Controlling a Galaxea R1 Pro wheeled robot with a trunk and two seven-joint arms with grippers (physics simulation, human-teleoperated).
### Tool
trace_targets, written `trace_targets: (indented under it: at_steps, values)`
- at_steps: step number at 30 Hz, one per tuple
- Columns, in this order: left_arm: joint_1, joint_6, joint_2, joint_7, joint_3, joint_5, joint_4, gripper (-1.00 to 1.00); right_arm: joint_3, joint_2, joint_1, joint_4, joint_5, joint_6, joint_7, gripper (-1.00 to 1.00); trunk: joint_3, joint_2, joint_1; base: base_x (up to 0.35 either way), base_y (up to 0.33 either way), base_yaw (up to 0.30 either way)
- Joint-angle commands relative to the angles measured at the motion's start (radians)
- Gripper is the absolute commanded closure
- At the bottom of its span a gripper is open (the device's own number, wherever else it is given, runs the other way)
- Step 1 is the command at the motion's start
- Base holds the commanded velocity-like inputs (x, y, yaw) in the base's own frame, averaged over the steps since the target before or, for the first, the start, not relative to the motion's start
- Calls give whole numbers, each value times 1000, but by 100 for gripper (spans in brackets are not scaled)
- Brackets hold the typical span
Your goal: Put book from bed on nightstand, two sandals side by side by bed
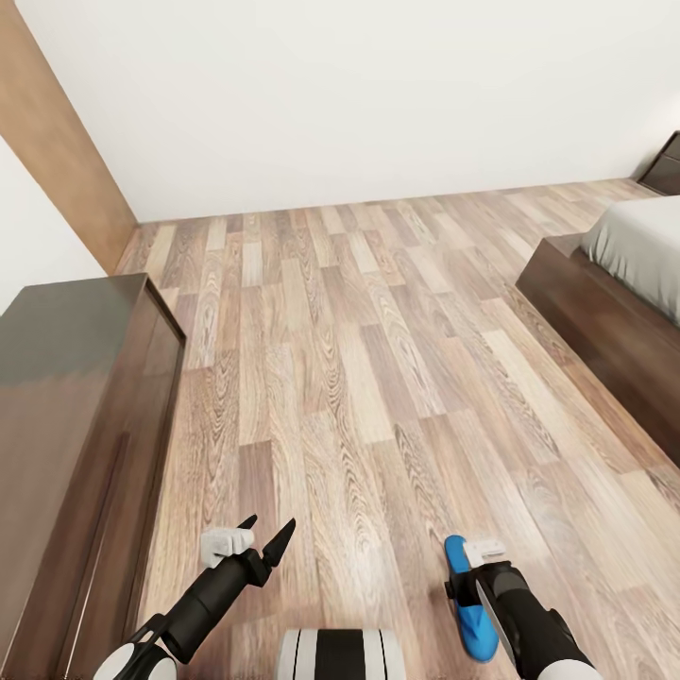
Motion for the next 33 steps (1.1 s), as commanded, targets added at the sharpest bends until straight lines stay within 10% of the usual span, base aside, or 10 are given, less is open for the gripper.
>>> trace_targets:
  at_steps: [1, 33]
  values:
    - [0, 10, 0, -2, 1, 11, -1, -100, -2, 0, 0, -2, 10, 5, 7, -100, -5, -1, 0, 0, 0, 0]
    - [0, 11, 0, -3, 0, 11, -1, -100, -8, -2, 0, -4, 10, 3, 7, -100, -101, -6, 12, 0, 0, 0]
